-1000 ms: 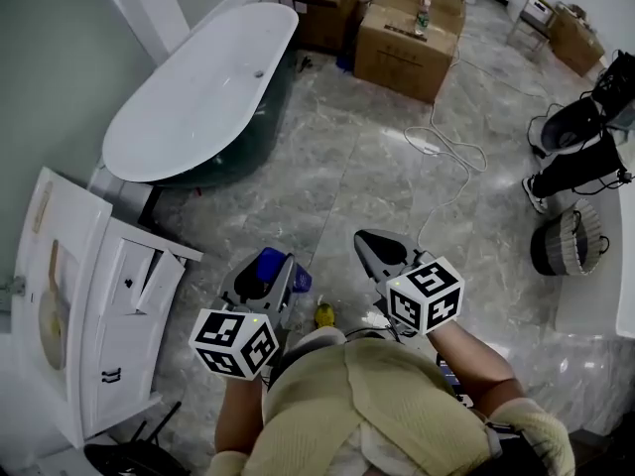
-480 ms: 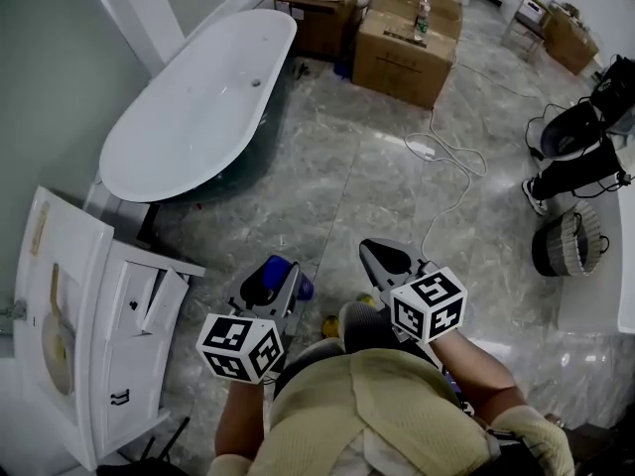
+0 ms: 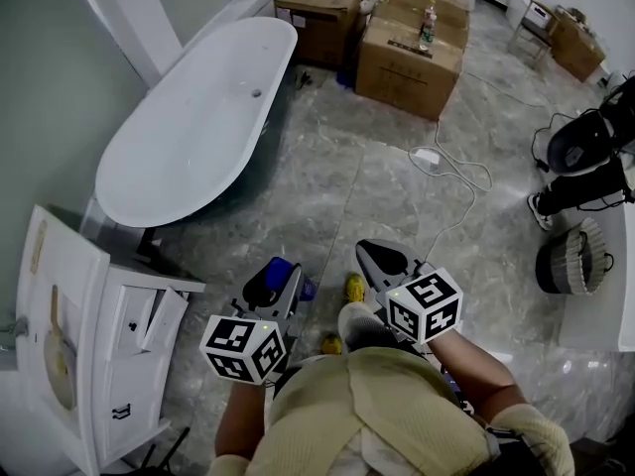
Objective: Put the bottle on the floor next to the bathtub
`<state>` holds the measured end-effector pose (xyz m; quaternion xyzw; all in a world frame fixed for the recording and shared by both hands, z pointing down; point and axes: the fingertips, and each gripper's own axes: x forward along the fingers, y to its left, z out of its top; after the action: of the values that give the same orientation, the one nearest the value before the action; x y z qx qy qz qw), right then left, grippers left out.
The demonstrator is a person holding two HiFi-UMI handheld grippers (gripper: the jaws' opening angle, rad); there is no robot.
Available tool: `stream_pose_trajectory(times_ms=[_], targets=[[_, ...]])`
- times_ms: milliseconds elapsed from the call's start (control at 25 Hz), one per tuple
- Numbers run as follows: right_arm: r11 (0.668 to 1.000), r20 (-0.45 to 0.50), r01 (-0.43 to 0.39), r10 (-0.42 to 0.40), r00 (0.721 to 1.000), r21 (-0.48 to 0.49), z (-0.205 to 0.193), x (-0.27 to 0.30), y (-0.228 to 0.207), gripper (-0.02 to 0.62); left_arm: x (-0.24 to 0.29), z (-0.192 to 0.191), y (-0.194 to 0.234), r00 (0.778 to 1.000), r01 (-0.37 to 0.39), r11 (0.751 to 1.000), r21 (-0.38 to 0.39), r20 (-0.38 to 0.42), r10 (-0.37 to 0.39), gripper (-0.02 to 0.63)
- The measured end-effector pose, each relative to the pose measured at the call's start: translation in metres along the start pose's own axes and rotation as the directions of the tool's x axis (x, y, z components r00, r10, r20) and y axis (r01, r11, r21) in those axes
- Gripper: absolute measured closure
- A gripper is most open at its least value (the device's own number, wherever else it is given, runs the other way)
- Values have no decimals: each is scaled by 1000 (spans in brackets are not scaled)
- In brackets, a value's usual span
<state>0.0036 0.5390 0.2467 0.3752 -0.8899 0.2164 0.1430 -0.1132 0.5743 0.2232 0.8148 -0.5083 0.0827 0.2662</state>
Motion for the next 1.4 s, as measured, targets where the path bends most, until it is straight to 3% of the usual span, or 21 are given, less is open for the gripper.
stream_pose_trajectory(times_ms=[680,1400], targets=[[997,-16,-77,77,997,0,68,53,-136,568,145,72,-7,999,-47,999,-4,-1,47,403],[999,25,-43,43,999,13,102,70,-202,568,222,108,-16,999,-5,999,37,-31,6,403]])
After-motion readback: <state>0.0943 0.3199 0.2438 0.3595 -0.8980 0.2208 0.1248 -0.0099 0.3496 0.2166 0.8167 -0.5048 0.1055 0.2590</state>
